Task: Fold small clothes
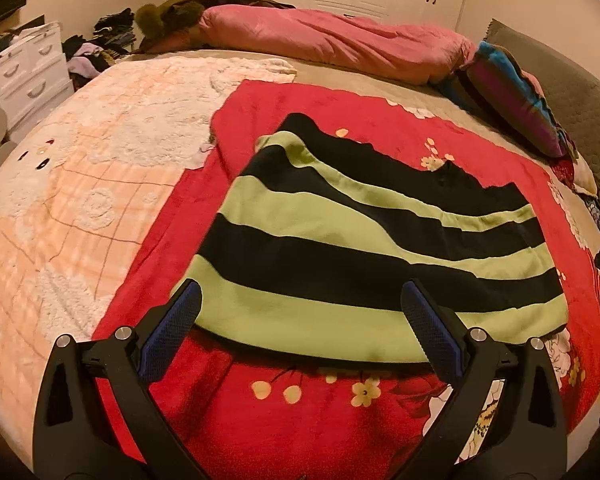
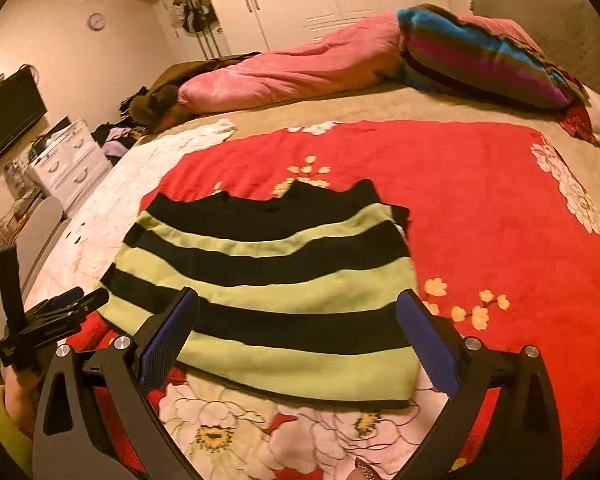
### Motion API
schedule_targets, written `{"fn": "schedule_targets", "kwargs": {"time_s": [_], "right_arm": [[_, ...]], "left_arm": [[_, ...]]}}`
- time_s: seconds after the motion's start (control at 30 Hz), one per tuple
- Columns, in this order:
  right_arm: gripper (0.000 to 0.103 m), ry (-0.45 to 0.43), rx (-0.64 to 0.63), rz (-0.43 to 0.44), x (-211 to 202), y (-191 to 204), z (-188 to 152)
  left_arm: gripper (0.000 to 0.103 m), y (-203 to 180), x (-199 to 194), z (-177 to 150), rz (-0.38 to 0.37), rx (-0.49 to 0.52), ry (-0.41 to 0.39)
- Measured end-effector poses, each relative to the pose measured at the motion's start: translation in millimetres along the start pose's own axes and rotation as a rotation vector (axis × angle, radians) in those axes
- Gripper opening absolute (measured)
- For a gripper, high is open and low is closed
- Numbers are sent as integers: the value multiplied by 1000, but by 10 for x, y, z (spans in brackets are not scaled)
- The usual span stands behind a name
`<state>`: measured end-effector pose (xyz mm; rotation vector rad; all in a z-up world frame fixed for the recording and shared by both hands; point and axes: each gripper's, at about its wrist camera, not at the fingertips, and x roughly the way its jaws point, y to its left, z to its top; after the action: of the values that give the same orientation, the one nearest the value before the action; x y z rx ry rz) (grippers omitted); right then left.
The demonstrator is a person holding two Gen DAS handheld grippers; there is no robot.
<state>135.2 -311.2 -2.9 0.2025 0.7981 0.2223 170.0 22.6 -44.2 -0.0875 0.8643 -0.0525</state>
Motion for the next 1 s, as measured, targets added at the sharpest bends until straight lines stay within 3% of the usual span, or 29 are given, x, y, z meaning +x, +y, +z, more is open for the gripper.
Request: {"fn": "schedule_targets", "kwargs": {"time_s": [0.47,1.0], "right_arm": [[98,27,-188,46,161,759,-125],[99,85,-411,100,715,1583,-447]], "left_arm": [[94,378,-79,10,64,-70,-24],[94,841,33,-36,94,-197,0]]}}
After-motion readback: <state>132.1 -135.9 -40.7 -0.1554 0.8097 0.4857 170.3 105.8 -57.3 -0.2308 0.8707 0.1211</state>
